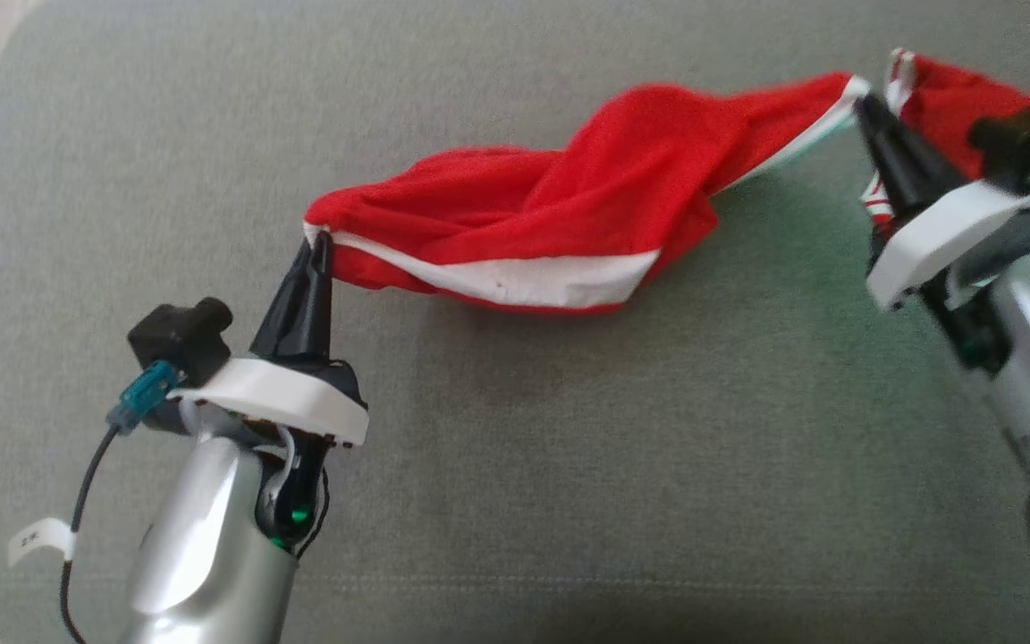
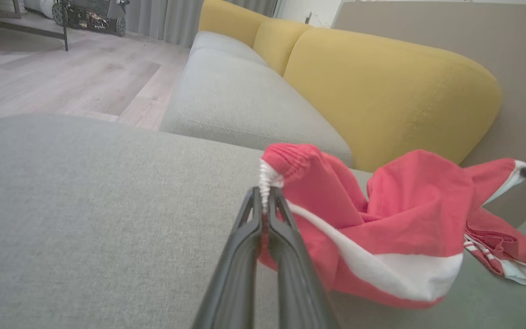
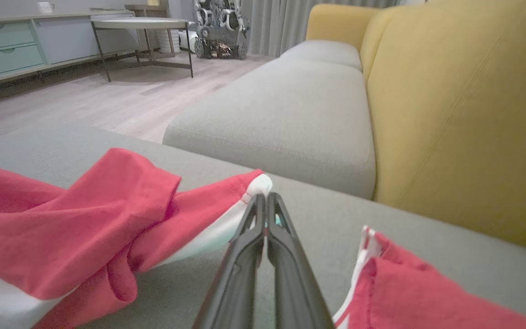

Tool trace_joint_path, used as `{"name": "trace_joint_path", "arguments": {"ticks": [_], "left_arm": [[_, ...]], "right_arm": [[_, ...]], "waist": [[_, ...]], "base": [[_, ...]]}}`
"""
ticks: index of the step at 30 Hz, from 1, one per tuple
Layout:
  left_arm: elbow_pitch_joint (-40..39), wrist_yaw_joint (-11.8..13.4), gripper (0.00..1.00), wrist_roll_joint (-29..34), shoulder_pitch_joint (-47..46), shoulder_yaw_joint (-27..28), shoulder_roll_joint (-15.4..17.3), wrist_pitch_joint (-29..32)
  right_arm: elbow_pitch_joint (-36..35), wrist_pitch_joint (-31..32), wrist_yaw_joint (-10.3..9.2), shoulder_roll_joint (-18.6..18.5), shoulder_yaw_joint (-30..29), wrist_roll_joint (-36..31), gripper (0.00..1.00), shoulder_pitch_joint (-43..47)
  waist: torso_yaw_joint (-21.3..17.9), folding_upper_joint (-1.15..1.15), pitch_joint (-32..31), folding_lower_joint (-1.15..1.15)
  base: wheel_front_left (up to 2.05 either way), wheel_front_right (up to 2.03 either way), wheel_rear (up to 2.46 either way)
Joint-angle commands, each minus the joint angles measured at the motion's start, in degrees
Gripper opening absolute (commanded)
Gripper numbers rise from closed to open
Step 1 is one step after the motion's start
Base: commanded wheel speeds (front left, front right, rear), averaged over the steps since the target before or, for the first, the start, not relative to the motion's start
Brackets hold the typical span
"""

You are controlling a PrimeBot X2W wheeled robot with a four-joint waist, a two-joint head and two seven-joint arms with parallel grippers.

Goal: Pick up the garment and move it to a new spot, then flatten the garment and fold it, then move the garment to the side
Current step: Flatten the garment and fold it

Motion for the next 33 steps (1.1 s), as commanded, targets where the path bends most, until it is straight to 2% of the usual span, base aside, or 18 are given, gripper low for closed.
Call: {"name": "trace_joint_path", "arguments": {"ticks": [1, 9, 12, 16, 20, 25, 29, 33], "left_arm": [[-2.99, -0.34, 0.00, 0.83, -1.02, 2.22, 0.82, -0.35], [-9.06, -0.34, 0.00, 0.40, -1.22, 2.63, 2.49, -0.35], [-10.41, -0.35, 0.00, -1.53, -1.21, 3.27, 3.18, 0.20], [-14.06, -0.22, 0.00, -2.89, -1.17, 4.16, 4.12, 2.12], [-17.10, 0.19, 0.00, -4.11, -0.83, 4.79, 4.20, 3.46], [-20.66, 0.45, 0.00, -5.63, 0.49, 4.88, 4.33, 4.99], [-19.43, 0.39, 0.00, -6.14, 1.31, 4.30, 4.59, 5.73], [-16.07, 0.21, 0.00, -5.87, -1.27, 3.32, 5.11, 5.32]], "right_arm": [[-3.30, 0.50, 0.37, -1.94, -0.65, -0.74, 0.00, -0.41], [-16.47, 6.99, 0.37, -6.83, -6.55, -3.49, 0.00, 3.62], [-19.53, 8.96, 0.37, -6.86, -9.09, -3.42, 0.00, 6.32], [-23.20, 10.99, 0.37, -6.81, -11.84, -3.83, 0.00, 9.41], [-25.30, 11.55, 0.37, -6.66, -13.98, -4.53, 0.00, 11.21], [-27.72, 11.90, 0.37, -4.36, -17.58, -5.34, 0.00, 14.25], [-26.42, 12.19, 0.37, -1.77, -17.83, -4.03, 0.00, 15.14], [-22.71, 11.00, 0.37, -0.99, -15.65, -5.27, 0.00, 11.35]], "waist": [[-1.22, 0.00, -2.45, 0.00], [-2.45, 0.00, -9.62, 0.00], [-2.85, 0.00, -12.94, 0.00], [-3.10, 0.00, -13.92, 0.00], [-3.26, 0.00, -14.12, 0.00], [-3.58, 0.00, -13.57, 0.00], [-3.99, 0.00, -11.60, 0.00], [-4.27, 0.00, -7.40, 0.00]], "base": [[0.00, 0.00, 0.00], [0.00, 0.00, 0.00], [0.00, 0.00, 0.00], [0.00, 0.00, 0.00], [0.00, 0.00, 0.00], [0.00, 0.00, 0.00], [0.00, 0.00, 0.00], [0.00, 0.00, 0.00]]}}
